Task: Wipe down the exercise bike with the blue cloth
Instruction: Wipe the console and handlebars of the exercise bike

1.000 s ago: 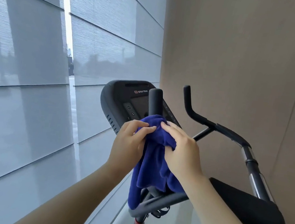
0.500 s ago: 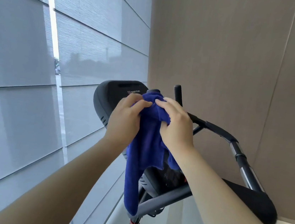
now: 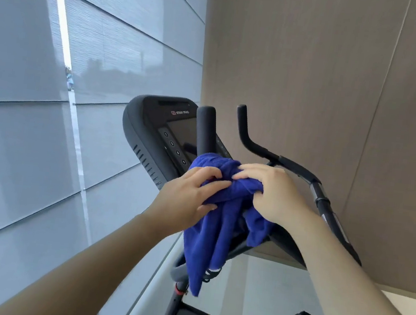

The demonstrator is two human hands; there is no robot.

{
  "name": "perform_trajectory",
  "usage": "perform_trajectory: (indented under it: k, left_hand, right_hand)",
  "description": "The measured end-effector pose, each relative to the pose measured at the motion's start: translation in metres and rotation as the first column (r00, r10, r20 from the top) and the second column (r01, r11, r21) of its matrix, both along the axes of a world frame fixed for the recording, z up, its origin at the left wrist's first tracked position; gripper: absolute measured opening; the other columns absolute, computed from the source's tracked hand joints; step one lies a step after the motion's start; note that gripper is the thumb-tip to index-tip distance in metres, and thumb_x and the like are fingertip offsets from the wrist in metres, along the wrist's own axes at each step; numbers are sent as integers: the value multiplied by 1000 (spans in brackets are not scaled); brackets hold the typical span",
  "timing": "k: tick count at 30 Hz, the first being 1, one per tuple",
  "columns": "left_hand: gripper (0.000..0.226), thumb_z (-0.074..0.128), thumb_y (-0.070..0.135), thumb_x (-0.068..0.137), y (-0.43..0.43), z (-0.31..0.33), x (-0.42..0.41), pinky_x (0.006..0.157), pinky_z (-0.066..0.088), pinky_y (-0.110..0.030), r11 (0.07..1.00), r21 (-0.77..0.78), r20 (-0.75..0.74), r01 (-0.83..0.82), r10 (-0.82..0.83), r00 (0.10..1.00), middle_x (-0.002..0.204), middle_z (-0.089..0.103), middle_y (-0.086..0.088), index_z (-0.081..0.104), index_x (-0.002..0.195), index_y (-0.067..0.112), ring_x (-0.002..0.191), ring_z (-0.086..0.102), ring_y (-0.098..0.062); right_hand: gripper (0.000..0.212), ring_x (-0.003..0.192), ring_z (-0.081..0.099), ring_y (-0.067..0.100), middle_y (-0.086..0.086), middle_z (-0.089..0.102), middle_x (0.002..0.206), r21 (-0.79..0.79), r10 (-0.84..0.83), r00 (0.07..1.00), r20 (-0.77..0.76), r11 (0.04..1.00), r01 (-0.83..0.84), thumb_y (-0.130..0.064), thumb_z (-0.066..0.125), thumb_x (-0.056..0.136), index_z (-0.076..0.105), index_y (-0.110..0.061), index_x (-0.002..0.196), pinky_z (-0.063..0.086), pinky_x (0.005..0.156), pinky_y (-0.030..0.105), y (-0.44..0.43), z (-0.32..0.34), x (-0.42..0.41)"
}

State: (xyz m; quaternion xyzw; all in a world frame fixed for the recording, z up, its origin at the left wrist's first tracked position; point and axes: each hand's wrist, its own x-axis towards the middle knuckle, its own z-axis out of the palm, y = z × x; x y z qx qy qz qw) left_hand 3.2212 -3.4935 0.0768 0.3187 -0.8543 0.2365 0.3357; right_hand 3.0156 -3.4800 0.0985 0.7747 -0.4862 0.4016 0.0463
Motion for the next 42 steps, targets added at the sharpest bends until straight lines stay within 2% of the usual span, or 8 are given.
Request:
perform_trajectory:
  k: [3, 5, 9, 14, 20, 28, 35, 42]
  left_hand:
    - [73, 75, 36, 73, -5, 2, -6, 101, 42, -31, 999, -16, 229, -47, 49, 972, 142, 46, 3, 44, 138, 21, 126, 48, -18]
    - [74, 64, 39, 82, -6, -3, -16, 111, 24, -27, 997, 51, 270, -57, 41, 962, 150, 34, 8, 28, 145, 22, 137, 33, -15]
    - [57, 53, 42, 89, -4, -8, -32, 105, 26, -23, 982, 190, 136, -6, -20, 990, 141, 46, 10, 36, 141, 25, 133, 36, -13]
    - [49, 56, 39, 89, 12, -12, -61, 92, 24, -12, 982, 189, 99, 14, -34, 995, 129, 59, 6, 49, 134, 21, 123, 49, -17]
    - [52, 42, 45, 94, 41, -31, -128, 93, 26, -18, 951, 309, 112, -7, -29, 993, 133, 54, 10, 34, 142, 28, 123, 45, -14]
    - [52, 30, 42, 97, 62, -42, -211, 108, 22, -29, 920, 336, 240, -203, 125, 963, 145, 42, 3, 32, 143, 17, 133, 36, -15]
    - [49, 29, 42, 97, 72, -49, -247, 106, 26, -31, 869, 343, 264, -357, 276, 924, 144, 42, 3, 37, 139, 17, 132, 36, -15]
    - [50, 27, 44, 97, 69, -57, -281, 104, 31, -36, 809, 371, 257, -456, 383, 887, 139, 46, 1, 36, 136, 16, 127, 40, -19]
  right_hand:
    - [58, 98, 60, 16, -6, 67, 110, 129, -23, 999, -44, 991, 28, 7, 46, 70, 64, -31, 110, 41, 77, 18, 4, -4, -10]
    - [56, 93, 62, 18, -3, 68, 104, 184, -23, 1000, -15, 983, 25, 4, 45, 74, 60, -31, 115, 44, 73, 22, 9, -20, -13]
    - [48, 99, 61, 23, 2, 66, 110, 81, -31, 997, 64, 996, 26, 4, 47, 77, 60, -20, 117, 51, 86, 36, 20, -38, -19]
    - [34, 88, 61, 25, 6, 65, 100, 55, -42, 997, 59, 998, 39, 2, 49, 75, 64, -12, 103, 53, 78, 38, 33, -40, -38]
    - [42, 87, 62, 22, 0, 69, 98, 103, -97, 993, 64, 991, 90, 4, 49, 67, 69, -18, 96, 50, 74, 29, 57, -43, -107]
    - [42, 106, 59, 22, 6, 63, 119, 208, 58, 992, 112, 975, -80, 3, 54, 79, 62, -10, 118, 48, 93, 31, 72, -75, -183]
    - [37, 108, 58, 19, 4, 62, 122, 207, 134, 976, 172, 964, -169, -4, 56, 86, 59, -13, 122, 45, 90, 20, 66, -95, -213]
    - [35, 107, 59, 22, 6, 65, 116, 88, 122, 969, 216, 986, -143, 1, 58, 83, 65, -13, 115, 46, 90, 25, 34, -108, -233]
